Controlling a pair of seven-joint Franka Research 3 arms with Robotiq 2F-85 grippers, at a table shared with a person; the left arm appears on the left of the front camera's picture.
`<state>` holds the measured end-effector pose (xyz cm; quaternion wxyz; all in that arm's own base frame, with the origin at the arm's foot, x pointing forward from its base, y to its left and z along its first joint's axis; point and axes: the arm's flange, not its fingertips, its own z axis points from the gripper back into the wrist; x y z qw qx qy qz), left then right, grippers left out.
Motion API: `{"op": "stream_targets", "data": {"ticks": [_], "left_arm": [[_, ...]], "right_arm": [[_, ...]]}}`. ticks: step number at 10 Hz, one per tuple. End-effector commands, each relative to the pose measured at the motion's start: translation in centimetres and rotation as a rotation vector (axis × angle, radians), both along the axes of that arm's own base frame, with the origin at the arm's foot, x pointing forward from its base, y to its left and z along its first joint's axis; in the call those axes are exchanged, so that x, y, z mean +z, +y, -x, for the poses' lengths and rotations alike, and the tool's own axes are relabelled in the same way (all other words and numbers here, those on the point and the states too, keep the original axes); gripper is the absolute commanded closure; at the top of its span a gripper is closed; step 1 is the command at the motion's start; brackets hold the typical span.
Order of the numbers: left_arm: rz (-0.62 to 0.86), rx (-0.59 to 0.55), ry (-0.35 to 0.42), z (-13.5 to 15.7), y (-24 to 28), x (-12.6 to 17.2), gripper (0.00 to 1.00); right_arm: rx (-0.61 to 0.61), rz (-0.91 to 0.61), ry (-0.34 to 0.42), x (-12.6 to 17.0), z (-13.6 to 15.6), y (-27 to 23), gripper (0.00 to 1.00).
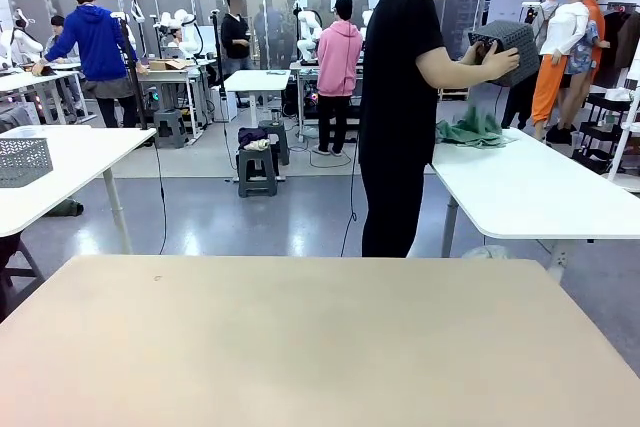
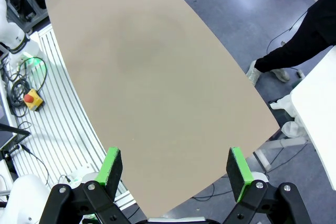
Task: Fold the towels and place them in the basket.
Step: When a person lays out a Towel with hook on the table, fold it in half twice.
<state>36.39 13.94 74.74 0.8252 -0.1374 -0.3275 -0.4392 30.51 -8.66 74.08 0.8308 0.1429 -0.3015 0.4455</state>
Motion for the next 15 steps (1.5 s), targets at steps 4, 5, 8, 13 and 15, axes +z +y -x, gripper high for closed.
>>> {"op": "stream_targets", "data": {"ticks": [4, 5, 8, 13, 15], "left_arm": [[0.006, -0.012, -0.005, -0.03, -0.13, 0.05, 0.00], [0.006, -0.012, -0.005, -0.03, -0.13, 0.05, 0.00], [0.006, -0.012, -0.005, -0.03, -0.13, 0.05, 0.00], [0.006, -0.012, -0.005, -0.03, -0.13, 0.05, 0.00], [0.006, -0.012, -0.005, -0.03, -0.13, 0.05, 0.00]], "right_arm": [[0.016, -0.009, -0.005, -0.08, -0.03, -0.04, 0.00], [0.016, -0.009, -0.005, -0.08, -0.03, -0.04, 0.00], [0.016, -0.009, -0.005, -0.08, -0.03, -0.04, 0.00], [0.016, -0.009, -0.005, -0.08, -0.03, -0.04, 0.00], [0.016, -0.009, -0.005, -0.08, -0.03, -0.04, 0.00]]}}
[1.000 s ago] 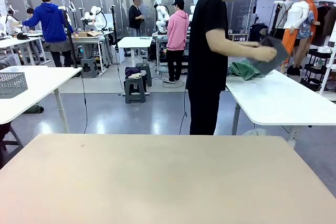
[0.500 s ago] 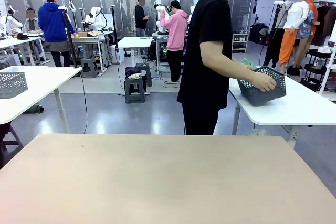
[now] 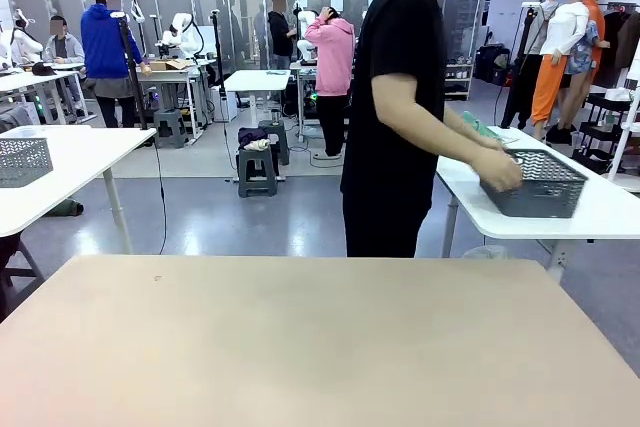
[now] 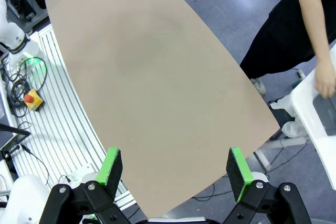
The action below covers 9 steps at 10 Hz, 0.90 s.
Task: Fold the towels and place them in the basket.
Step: When a person lays out a Towel with hook on the table, fold it in half twice.
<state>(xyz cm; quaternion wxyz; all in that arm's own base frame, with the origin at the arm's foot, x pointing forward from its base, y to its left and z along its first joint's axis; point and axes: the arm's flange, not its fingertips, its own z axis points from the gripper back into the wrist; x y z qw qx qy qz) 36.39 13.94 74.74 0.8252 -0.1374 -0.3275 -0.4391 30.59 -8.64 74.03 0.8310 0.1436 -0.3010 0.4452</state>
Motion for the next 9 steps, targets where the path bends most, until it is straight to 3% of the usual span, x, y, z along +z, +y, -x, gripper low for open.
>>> {"op": "stream_targets", "data": {"ticks": [1, 9], "left_arm": [[0.006, -0.012, -0.005, -0.03, -0.13, 0.05, 0.00], [0.006, -0.012, -0.005, -0.03, -0.13, 0.05, 0.00]], "right_arm": [[0.016, -0.008, -0.007, -0.03, 0.04, -0.05, 0.00], [0.016, -0.008, -0.007, -0.03, 0.04, -0.05, 0.00]]}}
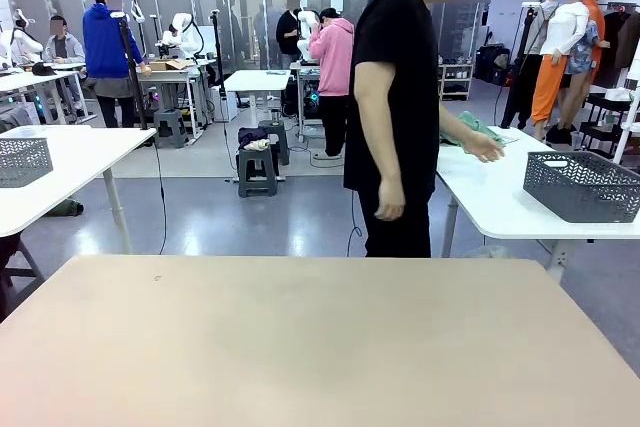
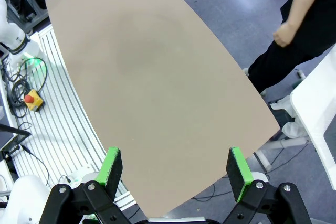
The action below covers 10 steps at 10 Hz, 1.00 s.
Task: Fold the towels and place them in the basket.
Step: When a person lays out a Towel with hook on the table, fold it in half twice.
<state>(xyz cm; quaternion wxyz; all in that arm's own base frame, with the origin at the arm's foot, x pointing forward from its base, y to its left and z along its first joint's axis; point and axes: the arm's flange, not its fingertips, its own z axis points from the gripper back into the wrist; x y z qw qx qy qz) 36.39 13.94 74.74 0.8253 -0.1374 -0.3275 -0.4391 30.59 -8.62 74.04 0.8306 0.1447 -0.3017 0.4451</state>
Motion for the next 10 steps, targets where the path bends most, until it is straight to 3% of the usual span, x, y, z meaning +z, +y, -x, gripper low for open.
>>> {"op": "stream_targets", "data": {"ticks": [1, 10], "left_arm": [[0.006, -0.012, -0.005, -0.03, -0.13, 0.05, 0.00], [0.006, -0.012, -0.005, -0.03, -0.13, 0.05, 0.00]], "right_arm": [[0.016, -0.006, -0.006, -0.05, 0.04, -0.07, 0.00], [0.016, -0.006, -0.006, -0.05, 0.04, -0.07, 0.00]]}}
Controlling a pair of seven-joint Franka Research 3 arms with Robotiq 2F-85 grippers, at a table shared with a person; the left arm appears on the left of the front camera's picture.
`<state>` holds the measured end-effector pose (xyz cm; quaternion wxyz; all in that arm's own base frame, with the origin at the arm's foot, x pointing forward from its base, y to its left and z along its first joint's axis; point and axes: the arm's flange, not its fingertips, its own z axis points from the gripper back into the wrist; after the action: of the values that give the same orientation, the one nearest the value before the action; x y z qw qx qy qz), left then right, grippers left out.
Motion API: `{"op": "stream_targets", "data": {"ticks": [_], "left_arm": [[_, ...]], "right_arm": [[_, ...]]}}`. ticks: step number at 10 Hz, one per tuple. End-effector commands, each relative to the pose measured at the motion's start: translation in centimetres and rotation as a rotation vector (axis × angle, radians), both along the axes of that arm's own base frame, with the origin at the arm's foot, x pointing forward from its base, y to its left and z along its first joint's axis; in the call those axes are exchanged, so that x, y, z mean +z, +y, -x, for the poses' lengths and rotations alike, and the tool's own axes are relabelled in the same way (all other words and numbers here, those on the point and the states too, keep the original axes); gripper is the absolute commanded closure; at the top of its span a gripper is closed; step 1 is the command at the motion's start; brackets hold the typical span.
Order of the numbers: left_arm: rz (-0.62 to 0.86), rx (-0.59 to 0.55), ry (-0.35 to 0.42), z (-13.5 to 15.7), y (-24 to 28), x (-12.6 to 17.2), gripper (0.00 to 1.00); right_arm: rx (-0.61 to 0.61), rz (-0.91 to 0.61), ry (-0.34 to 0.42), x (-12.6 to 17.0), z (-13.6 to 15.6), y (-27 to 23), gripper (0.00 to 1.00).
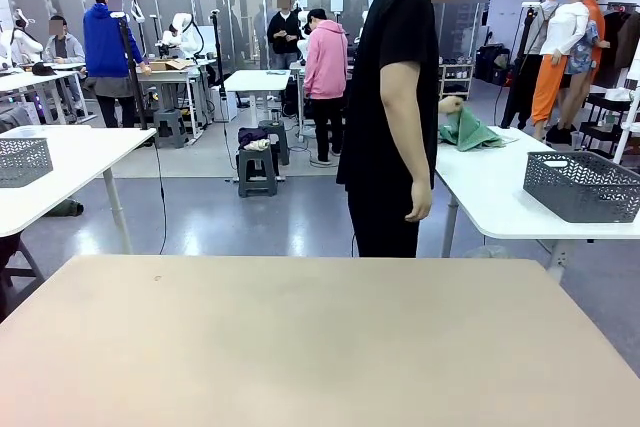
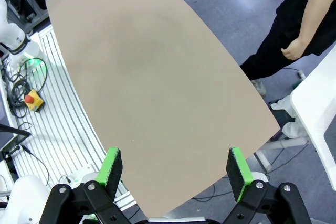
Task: Fold the towels and place them in the basket.
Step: When a person lays out a Towel with hook on the table, fold it in half twice.
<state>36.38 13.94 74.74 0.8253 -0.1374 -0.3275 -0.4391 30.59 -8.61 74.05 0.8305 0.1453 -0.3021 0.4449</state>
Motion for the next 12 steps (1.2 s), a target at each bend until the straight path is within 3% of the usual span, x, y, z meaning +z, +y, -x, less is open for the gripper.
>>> {"op": "stream_targets", "data": {"ticks": [1, 12], "left_arm": [[0.006, -0.012, -0.005, -0.03, -0.13, 0.05, 0.00], [0.006, -0.012, -0.005, -0.03, -0.13, 0.05, 0.00]], "right_arm": [[0.016, -0.004, -0.006, -0.06, 0.04, -0.08, 0.00], [0.016, -0.004, -0.006, -0.06, 0.04, -0.08, 0.00]]}}
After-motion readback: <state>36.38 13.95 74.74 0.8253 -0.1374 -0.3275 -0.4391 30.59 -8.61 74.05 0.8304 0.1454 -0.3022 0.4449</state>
